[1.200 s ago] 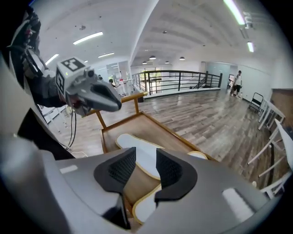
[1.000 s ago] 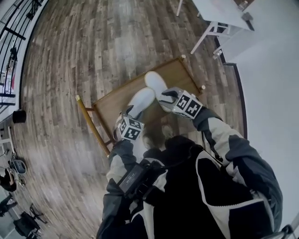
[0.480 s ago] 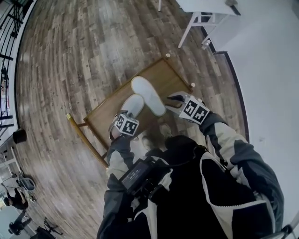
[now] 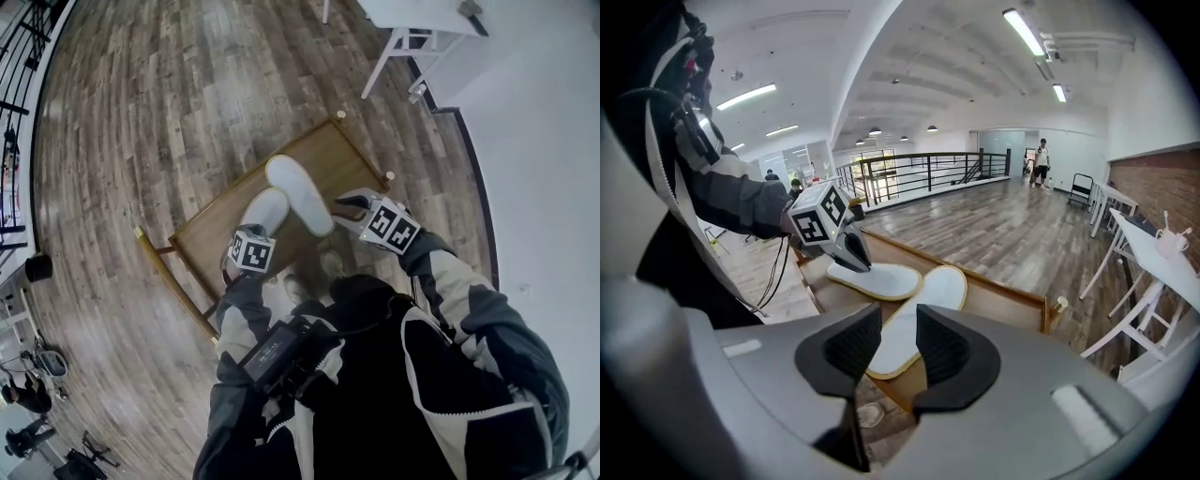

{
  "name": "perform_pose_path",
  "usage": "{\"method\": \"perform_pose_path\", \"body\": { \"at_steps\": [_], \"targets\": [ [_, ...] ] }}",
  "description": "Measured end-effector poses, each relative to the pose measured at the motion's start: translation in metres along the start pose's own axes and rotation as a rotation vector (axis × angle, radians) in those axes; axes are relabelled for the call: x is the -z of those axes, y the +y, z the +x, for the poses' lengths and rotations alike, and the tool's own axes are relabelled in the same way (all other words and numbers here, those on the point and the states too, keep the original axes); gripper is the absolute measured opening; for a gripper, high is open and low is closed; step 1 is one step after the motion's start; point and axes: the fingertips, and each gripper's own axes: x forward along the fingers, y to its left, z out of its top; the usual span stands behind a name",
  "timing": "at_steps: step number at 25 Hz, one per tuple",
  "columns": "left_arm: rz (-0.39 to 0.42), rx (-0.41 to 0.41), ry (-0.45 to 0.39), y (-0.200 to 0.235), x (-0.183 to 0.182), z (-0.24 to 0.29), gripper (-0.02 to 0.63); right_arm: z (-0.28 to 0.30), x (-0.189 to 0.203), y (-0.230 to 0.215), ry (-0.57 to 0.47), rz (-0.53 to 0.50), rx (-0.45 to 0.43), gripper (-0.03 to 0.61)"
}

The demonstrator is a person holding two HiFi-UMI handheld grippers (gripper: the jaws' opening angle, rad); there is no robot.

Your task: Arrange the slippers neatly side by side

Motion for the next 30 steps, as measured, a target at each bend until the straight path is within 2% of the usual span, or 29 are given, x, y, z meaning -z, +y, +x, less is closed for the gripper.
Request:
{"method": "perform_pose_path", "body": {
  "at_steps": [3,8,10,14,19,24,30],
  "targets": [
    [-0.138,0.01,-0.045,0.003,-0.002,-0.014,0.028,0.002,-0.002,0.002,-0.01,-0.007,-0.014,0.118],
    [-0.45,0.056,-0.123,0.009,-0.003,-0.036,0.028,0.004,-0.009,0.003,-0.031,-0.036,-0.036,0.115],
    [-0.519,0.046,-0.152,0.017,-0.004,-0.046,0.028,0.004,-0.014,0.005,-0.039,-0.048,-0.045,0.115],
    [-0.61,0.039,-0.201,0.021,-0.008,-0.061,0.029,0.003,-0.017,0.007,-0.052,-0.067,-0.058,0.114],
    [-0.676,0.008,-0.236,0.024,-0.017,-0.075,0.029,0.001,-0.019,0.01,-0.068,-0.106,-0.081,0.114],
    [-0.715,-0.029,-0.276,0.026,-0.025,-0.091,0.029,-0.003,-0.019,0.009,-0.075,-0.125,-0.104,0.114],
    [-0.77,-0.07,-0.297,0.02,-0.014,-0.097,0.029,0.004,-0.011,0.005,-0.068,-0.153,-0.138,0.114]
  ]
}}
